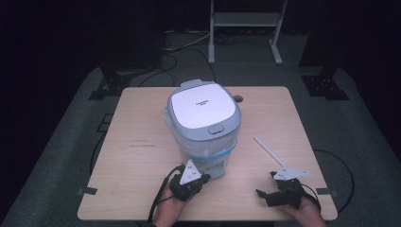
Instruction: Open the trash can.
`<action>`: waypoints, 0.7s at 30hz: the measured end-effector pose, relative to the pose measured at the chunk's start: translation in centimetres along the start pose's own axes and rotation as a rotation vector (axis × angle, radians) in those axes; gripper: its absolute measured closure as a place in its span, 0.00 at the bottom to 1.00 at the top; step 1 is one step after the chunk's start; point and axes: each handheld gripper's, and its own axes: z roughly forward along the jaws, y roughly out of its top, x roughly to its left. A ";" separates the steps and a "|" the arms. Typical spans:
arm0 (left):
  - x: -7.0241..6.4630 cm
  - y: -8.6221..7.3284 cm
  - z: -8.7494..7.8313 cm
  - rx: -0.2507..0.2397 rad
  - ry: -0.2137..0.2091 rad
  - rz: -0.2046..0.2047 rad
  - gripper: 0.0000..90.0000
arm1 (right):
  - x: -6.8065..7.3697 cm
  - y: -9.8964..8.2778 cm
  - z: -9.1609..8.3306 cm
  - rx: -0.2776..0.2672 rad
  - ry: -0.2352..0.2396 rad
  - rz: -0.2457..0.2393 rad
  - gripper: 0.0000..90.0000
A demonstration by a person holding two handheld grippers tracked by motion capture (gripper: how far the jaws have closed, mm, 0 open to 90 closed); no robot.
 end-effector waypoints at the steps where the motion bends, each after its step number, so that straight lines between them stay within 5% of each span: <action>1: -0.1 0.1 0.2 -0.003 0.001 0.002 1.00 | 0.0 0.0 0.0 0.000 0.000 0.000 0.11; 21: 0.3 -0.2 2.0 -0.007 0.014 -0.036 1.00 | 0.1 0.0 0.0 0.000 0.003 -0.002 0.11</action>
